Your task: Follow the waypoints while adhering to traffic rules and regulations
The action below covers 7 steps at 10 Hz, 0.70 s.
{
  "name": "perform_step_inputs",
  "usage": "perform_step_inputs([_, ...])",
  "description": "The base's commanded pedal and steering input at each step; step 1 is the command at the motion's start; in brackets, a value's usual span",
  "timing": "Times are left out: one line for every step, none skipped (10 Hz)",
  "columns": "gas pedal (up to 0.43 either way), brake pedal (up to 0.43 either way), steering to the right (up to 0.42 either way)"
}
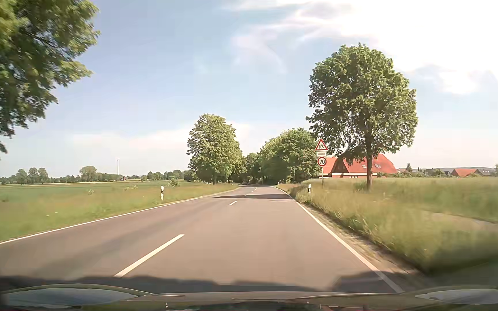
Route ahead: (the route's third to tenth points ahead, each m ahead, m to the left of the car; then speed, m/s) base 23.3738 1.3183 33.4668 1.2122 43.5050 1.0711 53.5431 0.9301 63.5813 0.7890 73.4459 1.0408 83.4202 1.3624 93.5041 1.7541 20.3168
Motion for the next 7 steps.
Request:
perform_step_inputs([0.067,0.0,0.005])
perform_step_inputs([0.079,0.0,0.004])
perform_step_inputs([0.079,0.0,0.004])
perform_step_inputs([0.079,0.0,0.003])
perform_step_inputs([0.079,0.0,0.002])
perform_step_inputs([0.087,0.0,0.001])
perform_step_inputs([0.087,0.0,0.0])
